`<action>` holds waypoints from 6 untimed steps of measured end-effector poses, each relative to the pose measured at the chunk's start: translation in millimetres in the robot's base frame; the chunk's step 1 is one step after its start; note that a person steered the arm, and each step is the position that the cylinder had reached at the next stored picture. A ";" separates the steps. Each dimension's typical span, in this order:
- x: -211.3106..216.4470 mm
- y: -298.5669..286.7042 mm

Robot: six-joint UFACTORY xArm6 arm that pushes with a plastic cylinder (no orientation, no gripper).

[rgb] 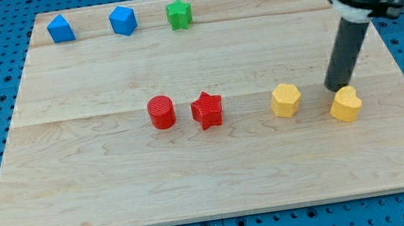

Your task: Move the yellow heart up a bit

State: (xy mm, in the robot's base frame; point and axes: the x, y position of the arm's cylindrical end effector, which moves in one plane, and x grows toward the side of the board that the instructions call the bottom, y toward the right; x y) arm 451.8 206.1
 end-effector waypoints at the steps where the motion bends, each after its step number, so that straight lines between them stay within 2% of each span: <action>1: -2.9 75.2; 2: 71.0 84.1; 3: 94.7 12.0; 4: 56.6 10.7; 6: 61.6 17.4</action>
